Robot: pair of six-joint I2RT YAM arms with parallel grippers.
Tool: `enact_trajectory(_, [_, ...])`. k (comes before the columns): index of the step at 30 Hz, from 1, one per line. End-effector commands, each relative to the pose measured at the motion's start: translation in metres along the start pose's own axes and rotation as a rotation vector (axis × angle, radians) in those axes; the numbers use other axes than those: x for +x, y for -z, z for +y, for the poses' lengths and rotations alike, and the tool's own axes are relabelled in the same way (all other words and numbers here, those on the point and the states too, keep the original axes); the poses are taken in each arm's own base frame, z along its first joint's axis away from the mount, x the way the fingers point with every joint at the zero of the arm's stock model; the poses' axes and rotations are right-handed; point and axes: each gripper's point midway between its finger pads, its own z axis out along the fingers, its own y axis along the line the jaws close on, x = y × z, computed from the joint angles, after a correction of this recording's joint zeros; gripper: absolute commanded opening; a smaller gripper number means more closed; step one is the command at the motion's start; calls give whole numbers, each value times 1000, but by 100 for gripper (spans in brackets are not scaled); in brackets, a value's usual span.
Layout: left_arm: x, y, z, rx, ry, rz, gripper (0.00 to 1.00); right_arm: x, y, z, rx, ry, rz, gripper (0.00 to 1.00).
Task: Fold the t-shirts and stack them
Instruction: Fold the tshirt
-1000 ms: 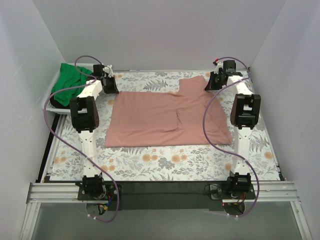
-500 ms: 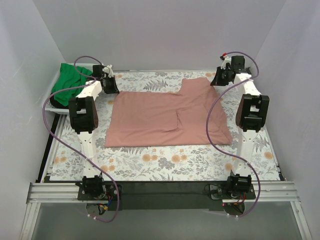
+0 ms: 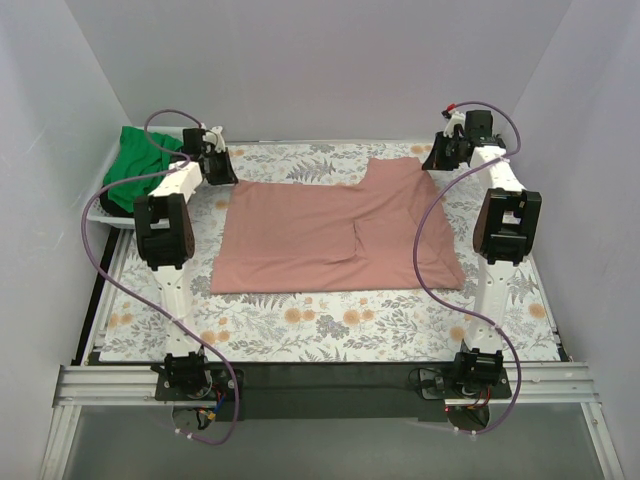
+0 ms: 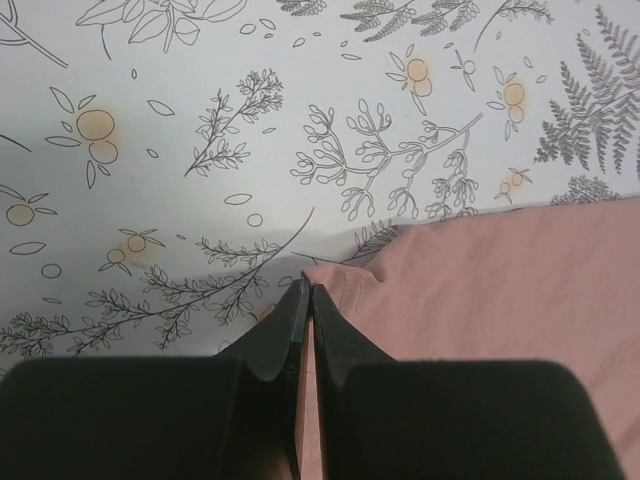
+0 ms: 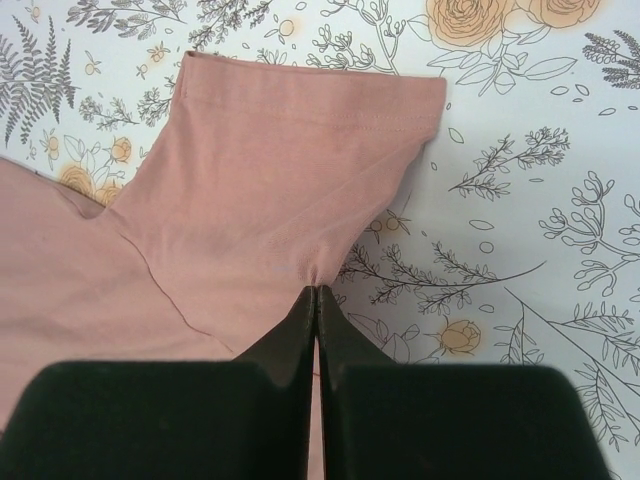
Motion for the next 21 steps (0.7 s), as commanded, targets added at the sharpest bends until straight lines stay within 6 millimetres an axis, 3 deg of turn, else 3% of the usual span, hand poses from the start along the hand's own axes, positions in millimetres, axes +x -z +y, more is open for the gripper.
enact_trajectory(1, [-57, 51, -23, 36, -54, -148, 0, -30, 24, 15, -27, 55, -76, 1])
enact_trajectory(5, [-55, 71, -28, 65, -69, -155, 0, -33, 36, 19, -36, 58, -85, 1])
enact_trajectory(12, [-37, 96, -24, 92, -89, -150, 0, -23, 52, 18, -43, 80, -62, 1])
enact_trajectory(21, [-30, 134, -24, 138, -95, -190, 0, -12, 78, 17, -76, 89, -40, 1])
